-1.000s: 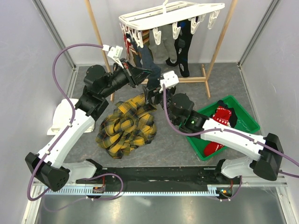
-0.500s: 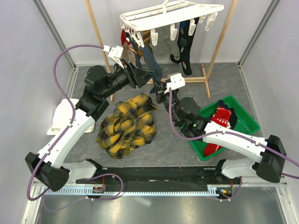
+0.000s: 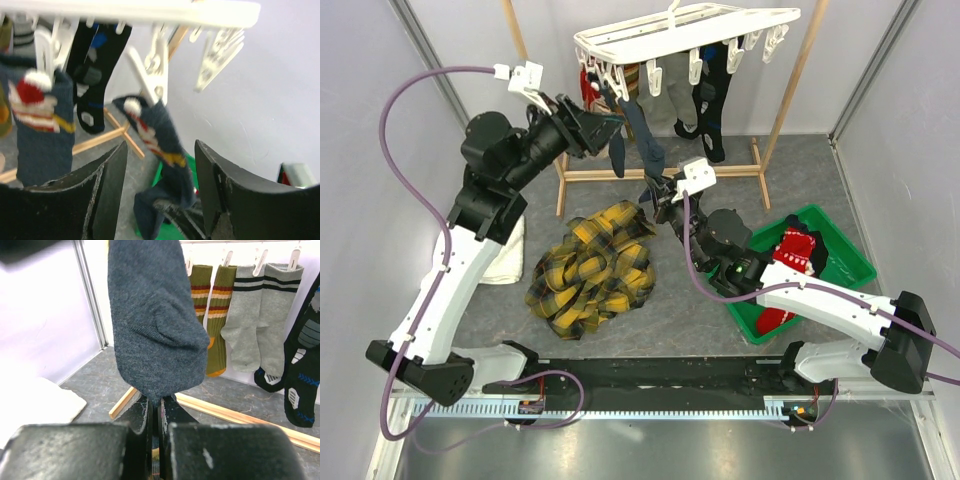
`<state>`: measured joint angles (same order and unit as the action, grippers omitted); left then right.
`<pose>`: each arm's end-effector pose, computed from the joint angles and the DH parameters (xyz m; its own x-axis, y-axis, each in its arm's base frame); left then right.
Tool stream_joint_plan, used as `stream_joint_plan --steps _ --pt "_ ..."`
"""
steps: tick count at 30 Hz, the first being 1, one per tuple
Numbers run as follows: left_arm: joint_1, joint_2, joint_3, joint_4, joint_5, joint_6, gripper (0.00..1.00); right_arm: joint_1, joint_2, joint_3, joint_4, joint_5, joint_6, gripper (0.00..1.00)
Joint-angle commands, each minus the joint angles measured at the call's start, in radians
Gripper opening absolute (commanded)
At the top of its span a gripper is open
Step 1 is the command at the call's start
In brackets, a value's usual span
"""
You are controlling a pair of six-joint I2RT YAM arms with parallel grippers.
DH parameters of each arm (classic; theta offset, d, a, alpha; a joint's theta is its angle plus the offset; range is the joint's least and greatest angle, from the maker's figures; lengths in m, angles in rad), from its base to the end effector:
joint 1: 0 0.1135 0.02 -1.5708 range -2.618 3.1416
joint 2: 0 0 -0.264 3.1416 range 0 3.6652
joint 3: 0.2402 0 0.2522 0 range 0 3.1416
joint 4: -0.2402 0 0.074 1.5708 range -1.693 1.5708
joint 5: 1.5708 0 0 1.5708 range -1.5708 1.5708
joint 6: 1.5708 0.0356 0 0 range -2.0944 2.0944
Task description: Remove the socks clipped to the hanger
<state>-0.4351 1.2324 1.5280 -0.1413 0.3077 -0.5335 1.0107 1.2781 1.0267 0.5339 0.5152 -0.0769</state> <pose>0.2275 -0.1176 0.5079 -0.2223 -0.4311 -0.8745 0.6504 0.6026 -0.4624 0.1726 0.2422 0.3927 0.1850 0.1692 -0.9681 -0.4730 0.8788 0.0632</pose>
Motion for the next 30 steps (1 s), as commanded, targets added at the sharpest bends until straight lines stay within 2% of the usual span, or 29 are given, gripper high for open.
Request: stream_joint_plan --steps 1,10,16,23,28,30 --pt "0.001 0.058 0.147 -0.081 0.008 0.067 0.63 0.002 -0.011 0.029 -0.005 -0.02 -0.011 0.0" --pt "0.001 0.15 0.326 -0.135 -0.044 0.113 0.63 0.002 0.001 0.053 -0.034 -0.03 -0.024 0.0" --pt "-0.001 0.176 0.334 -0.141 -0.113 0.147 0.67 0.002 0.004 0.056 -0.043 -0.038 -0.023 0.0" --pt "-0.001 0.219 0.391 -0.136 -0.133 0.179 0.67 0.002 0.015 0.062 -0.055 -0.055 -0.011 0.0" --pt "-0.001 0.245 0.423 -0.138 -0.127 0.179 0.61 0.002 0.026 0.065 -0.058 -0.06 -0.004 0.0" --pt "-0.001 0.248 0.431 -0.138 -0.128 0.179 0.53 0.002 0.027 0.069 -0.061 -0.06 -0.003 0.0"
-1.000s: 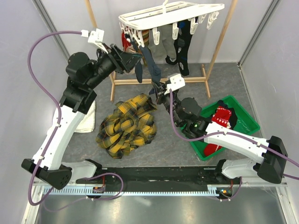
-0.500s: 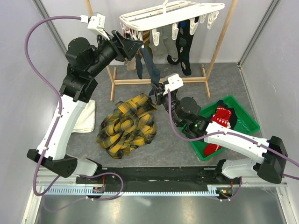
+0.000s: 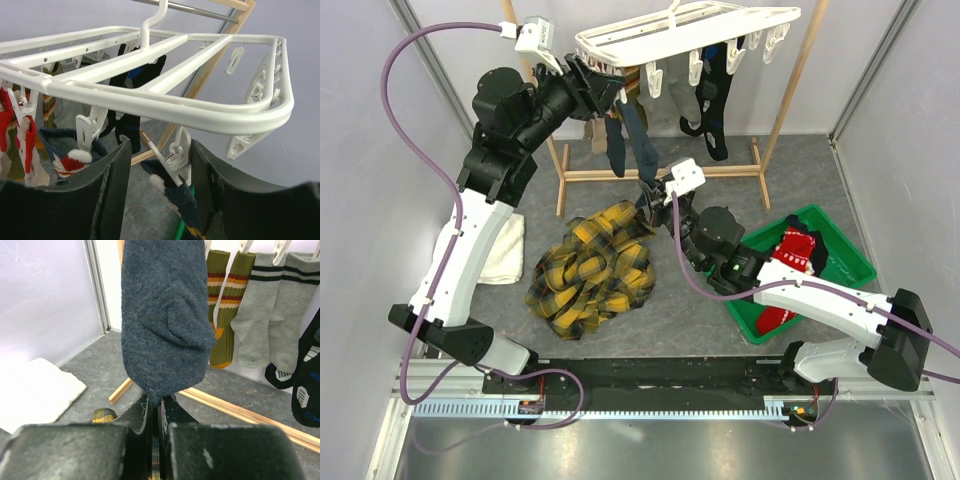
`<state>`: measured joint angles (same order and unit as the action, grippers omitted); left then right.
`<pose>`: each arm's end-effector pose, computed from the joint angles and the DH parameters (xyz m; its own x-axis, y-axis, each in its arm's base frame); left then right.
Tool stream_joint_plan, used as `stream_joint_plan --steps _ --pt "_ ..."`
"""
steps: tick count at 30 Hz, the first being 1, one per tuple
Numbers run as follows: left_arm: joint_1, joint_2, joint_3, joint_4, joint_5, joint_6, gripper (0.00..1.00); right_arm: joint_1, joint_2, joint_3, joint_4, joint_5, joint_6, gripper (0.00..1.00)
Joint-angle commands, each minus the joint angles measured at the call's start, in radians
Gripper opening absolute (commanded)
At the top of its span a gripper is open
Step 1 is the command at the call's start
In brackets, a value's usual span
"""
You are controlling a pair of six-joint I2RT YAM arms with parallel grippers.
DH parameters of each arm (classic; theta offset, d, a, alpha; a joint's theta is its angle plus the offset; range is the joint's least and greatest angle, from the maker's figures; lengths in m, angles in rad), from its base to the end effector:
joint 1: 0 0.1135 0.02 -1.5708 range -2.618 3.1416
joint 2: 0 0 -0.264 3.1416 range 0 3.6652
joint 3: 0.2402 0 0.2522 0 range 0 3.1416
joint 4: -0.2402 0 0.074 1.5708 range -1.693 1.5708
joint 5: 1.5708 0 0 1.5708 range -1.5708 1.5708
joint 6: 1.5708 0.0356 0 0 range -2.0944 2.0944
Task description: Remove the socks clipped to the hanger
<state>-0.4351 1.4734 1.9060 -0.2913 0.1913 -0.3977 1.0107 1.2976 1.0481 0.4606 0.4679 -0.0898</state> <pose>0.2687 -0.1324 0.5488 -0.1086 -0.3688 -0.9231 0.5884 0.7247 -0.3587 0.1753 0.2493 0.3875 0.1577 0.1008 -0.9823 -0.5098 0.8603 0.0064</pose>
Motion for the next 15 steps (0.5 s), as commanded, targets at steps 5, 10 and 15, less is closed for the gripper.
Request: stream_joint_plan --steps 5,10,15 --pt "-0.001 0.018 0.065 0.012 0.0 0.045 0.13 0.002 0.009 0.044 0.004 -0.006 0.013 0.0" --pt "-0.002 0.024 0.059 0.012 0.033 0.026 0.02 0.003 -0.007 0.033 -0.01 0.009 0.045 0.0" --pt "-0.001 0.016 0.045 0.014 0.049 0.023 0.02 0.002 -0.075 0.044 -0.213 0.133 0.151 0.0"
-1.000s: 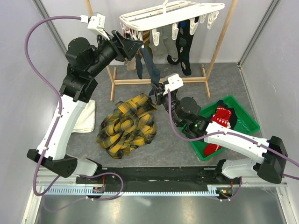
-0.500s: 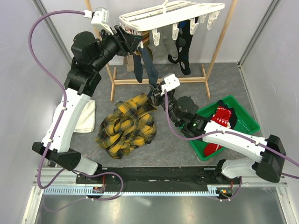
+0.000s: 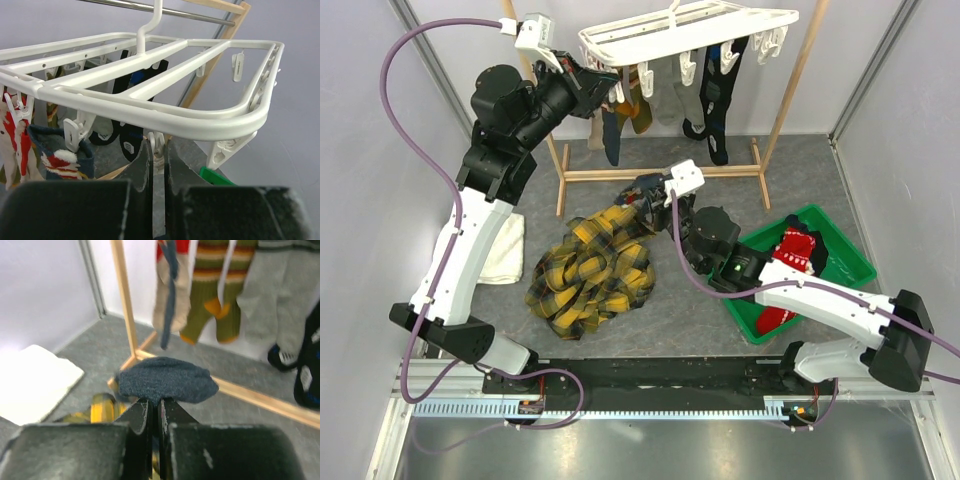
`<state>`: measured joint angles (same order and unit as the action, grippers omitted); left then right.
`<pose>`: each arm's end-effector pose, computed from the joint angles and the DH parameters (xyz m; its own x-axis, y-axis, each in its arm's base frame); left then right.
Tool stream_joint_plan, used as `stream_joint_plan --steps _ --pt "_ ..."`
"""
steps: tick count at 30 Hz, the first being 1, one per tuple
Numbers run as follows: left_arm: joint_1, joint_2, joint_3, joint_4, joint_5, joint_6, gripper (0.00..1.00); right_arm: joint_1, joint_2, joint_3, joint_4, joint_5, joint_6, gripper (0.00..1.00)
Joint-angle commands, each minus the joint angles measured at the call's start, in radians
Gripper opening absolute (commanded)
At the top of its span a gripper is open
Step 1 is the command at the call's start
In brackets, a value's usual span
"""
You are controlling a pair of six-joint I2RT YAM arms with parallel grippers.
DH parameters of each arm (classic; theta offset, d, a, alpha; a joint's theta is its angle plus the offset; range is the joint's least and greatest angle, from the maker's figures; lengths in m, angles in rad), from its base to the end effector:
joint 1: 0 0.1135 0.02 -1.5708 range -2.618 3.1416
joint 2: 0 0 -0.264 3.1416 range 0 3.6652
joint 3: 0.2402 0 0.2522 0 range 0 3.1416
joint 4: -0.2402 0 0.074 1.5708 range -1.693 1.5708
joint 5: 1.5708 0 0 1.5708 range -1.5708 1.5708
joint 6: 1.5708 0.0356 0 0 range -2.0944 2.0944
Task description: Remove the socks clipped to the hanger
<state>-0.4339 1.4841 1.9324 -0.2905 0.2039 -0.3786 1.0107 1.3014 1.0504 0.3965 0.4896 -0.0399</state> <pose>0.2686 -0.1324 0.5539 -0.0868 -0.3587 -0.9294 0.6039 0.7231 -0.3355 0.1769 0.2505 0.3805 0.0969 0.0883 -0.9914 -0.4970 0.8673 0.0287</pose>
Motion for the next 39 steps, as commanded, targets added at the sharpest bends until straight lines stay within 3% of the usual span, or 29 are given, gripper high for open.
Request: stream_joint_plan --steps 1,7,13,18,24,26,27,29,35,39 --pt "-0.002 0.004 0.017 0.013 0.043 0.004 0.02 0.002 -0.094 0.043 -0.204 0.151 0.174 0.0" --pt "-0.002 -0.008 0.004 0.016 0.083 0.007 0.02 0.002 -0.283 -0.055 -0.672 0.384 0.432 0.0" --pt "-0.006 -0.016 -0.03 0.068 0.16 -0.019 0.02 -0.05 -0.427 -0.145 -0.996 0.438 0.648 0.0" --pt "-0.011 -0.024 -0.052 0.106 0.204 -0.02 0.02 -0.109 -0.468 -0.219 -1.108 0.425 0.776 0.0" --pt "-0.012 -0.031 -0.052 0.119 0.216 -0.016 0.02 -0.219 -0.498 -0.357 -1.125 0.391 0.897 0.0" --pt "-0.012 -0.033 -0.047 0.119 0.219 -0.017 0.02 -0.238 -0.513 -0.383 -1.124 0.389 0.925 0.14" --pt "-0.012 -0.031 -0.046 0.122 0.223 -0.017 0.02 -0.25 -0.514 -0.397 -1.124 0.388 0.94 0.35" --pt "-0.014 -0.03 -0.043 0.123 0.229 -0.023 0.02 -0.256 -0.513 -0.395 -1.124 0.385 0.945 0.54" --pt "-0.014 -0.024 -0.033 0.129 0.242 -0.039 0.03 -0.258 -0.504 -0.31 -1.137 0.397 0.884 0.78" --pt "-0.016 -0.021 -0.033 0.137 0.249 -0.04 0.04 -0.258 -0.525 -0.253 -1.0 0.302 0.692 0.81"
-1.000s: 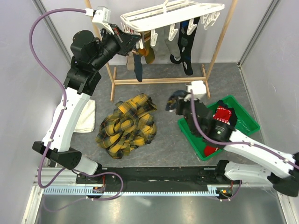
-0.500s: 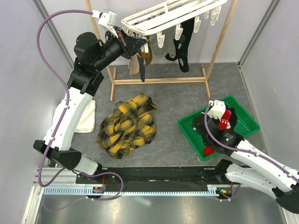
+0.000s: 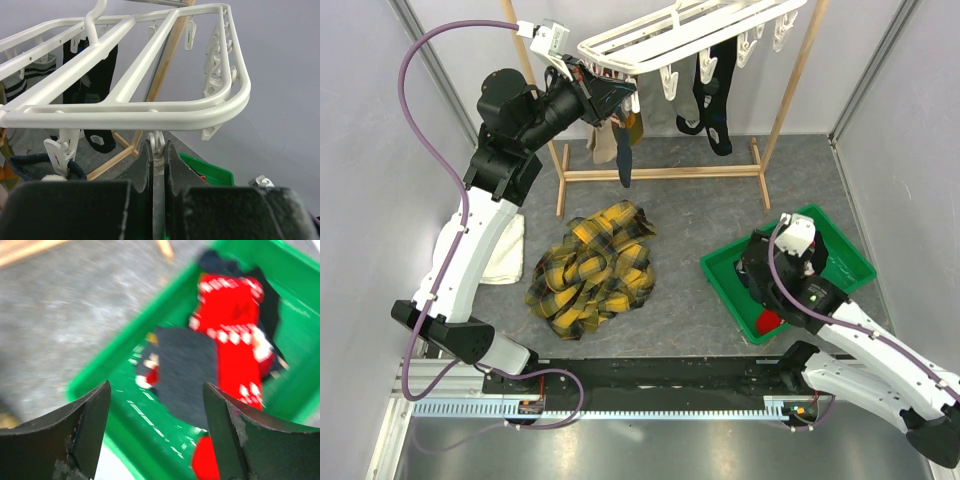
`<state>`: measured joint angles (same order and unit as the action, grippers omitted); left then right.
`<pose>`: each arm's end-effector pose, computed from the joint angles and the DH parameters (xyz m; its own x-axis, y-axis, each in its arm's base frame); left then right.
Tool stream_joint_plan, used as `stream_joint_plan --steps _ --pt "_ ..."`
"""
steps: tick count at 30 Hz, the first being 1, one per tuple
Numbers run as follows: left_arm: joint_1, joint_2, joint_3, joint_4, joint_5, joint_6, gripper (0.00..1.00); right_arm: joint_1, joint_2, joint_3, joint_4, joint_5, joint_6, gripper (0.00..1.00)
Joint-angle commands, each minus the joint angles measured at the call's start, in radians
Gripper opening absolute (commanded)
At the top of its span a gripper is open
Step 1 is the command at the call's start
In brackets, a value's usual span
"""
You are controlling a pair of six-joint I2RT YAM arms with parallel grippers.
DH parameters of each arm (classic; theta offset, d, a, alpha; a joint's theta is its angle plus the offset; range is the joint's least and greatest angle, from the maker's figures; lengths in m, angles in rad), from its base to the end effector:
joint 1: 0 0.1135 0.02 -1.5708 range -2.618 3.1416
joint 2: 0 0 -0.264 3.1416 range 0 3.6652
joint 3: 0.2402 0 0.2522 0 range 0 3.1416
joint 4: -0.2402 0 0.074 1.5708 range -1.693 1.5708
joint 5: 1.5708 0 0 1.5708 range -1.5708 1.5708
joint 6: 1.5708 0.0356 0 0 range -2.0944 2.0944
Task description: Remove the socks clipped to the hanger
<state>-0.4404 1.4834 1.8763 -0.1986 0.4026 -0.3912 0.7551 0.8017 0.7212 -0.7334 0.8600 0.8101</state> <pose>0.2700 -0.1427 0.5463 -0.1207 -0.3309 -0.9359 0.7507 0.5865 -0.3042 0.1293 0.0846 0.2726 -0.4144 0.2590 -0.8725 0.3364 0.9343 0.1176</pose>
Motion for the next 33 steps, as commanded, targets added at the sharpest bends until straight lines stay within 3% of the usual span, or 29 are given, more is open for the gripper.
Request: stream_joint_plan --steps 1,2,6,11,17,26,33 --pt "-0.011 -0.02 0.023 0.048 0.051 -0.029 0.04 -0.002 -0.032 0.08 0.178 -0.114 -0.283 0.81" --pt "-0.012 -0.018 0.021 0.048 0.051 -0.032 0.04 -0.002 -0.038 0.083 0.275 -0.23 -0.334 0.81" --pt "-0.02 -0.014 0.023 0.057 0.054 -0.035 0.05 -0.002 -0.024 0.081 0.538 -0.442 -0.52 0.81" --pt "-0.029 -0.009 0.014 0.073 0.053 -0.043 0.05 -0.002 0.131 0.156 0.866 -0.564 -0.617 0.81" --pt "-0.031 -0.009 0.018 0.076 0.044 -0.041 0.05 0.0 0.39 0.315 1.136 -0.684 -0.701 0.81" --pt "-0.032 -0.025 0.017 0.08 0.042 -0.048 0.06 0.0 0.715 0.46 1.416 -0.726 -0.868 0.84" --pt "-0.035 -0.026 0.017 0.082 0.05 -0.06 0.06 0.0 0.856 0.583 1.444 -0.727 -0.922 0.83"
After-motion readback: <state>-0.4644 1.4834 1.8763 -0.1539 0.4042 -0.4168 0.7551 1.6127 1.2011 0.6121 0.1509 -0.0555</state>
